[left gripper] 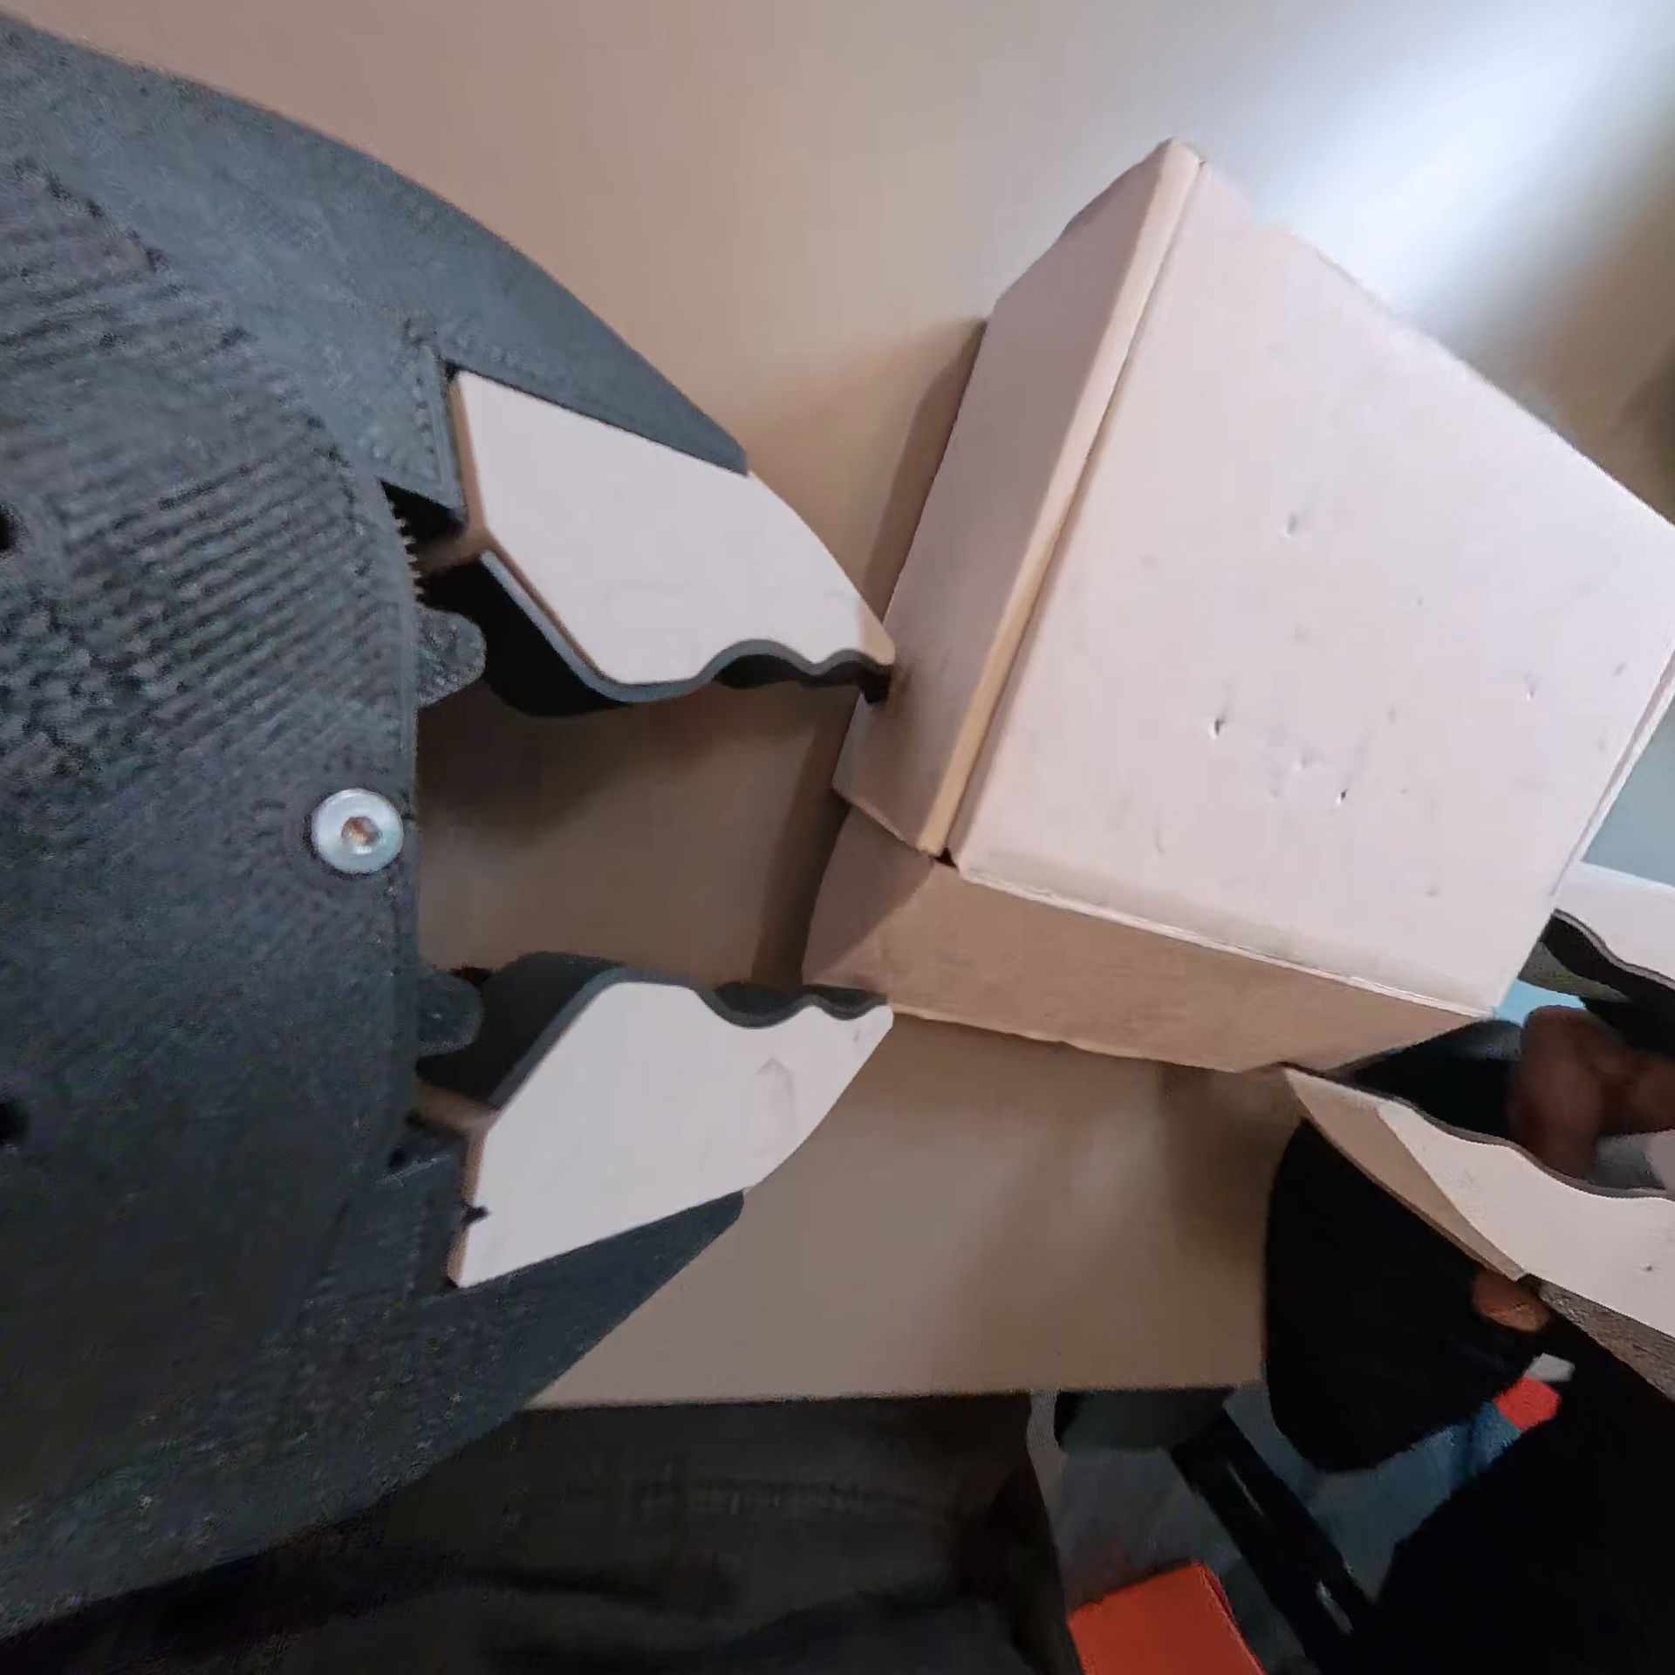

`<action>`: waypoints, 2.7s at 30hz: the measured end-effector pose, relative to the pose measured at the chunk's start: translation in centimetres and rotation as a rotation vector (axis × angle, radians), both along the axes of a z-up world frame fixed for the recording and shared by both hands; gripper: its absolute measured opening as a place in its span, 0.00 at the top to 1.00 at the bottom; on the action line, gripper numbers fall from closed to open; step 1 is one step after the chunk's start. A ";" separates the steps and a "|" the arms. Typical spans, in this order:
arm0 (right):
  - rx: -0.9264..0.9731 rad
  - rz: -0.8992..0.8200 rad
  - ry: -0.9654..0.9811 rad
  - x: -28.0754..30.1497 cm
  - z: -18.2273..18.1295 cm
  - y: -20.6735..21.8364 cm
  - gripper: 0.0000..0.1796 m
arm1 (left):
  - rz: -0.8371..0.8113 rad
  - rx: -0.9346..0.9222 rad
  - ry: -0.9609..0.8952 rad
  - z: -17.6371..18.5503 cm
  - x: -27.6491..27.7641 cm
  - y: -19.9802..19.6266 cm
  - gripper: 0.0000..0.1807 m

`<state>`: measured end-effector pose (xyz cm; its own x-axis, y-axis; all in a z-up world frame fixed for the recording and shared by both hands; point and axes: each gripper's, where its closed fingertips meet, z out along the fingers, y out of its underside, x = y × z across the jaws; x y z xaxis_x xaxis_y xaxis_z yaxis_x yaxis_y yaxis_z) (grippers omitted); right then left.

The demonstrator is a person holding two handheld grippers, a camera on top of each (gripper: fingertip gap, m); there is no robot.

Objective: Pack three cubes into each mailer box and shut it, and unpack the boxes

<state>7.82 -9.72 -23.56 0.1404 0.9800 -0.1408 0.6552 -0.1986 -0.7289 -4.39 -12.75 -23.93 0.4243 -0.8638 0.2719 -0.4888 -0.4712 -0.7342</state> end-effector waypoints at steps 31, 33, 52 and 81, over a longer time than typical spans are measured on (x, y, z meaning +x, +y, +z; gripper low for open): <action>0.582 0.077 -0.172 -0.1 -1.3 2.8 0.85 | 0.023 0.447 0.231 -1.2 -1.4 2.7 0.84; 0.590 0.072 -0.153 -0.2 -1.4 3.0 0.89 | 0.023 0.456 0.237 -1.2 -1.5 2.7 0.84; 0.318 0.210 -0.452 -5.6 3.3 5.1 0.40 | 0.196 0.473 -0.024 3.5 -3.1 3.3 0.64; 0.382 0.047 -0.674 3.9 14.3 16.8 0.32 | 0.196 0.376 -0.162 4.7 -3.0 2.8 0.57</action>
<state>11.71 7.10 -9.31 0.0333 0.9505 0.3089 0.9829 0.0249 -0.1825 -7.41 -9.97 -19.22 0.5673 -0.8229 0.0307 -0.2816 -0.2289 -0.9318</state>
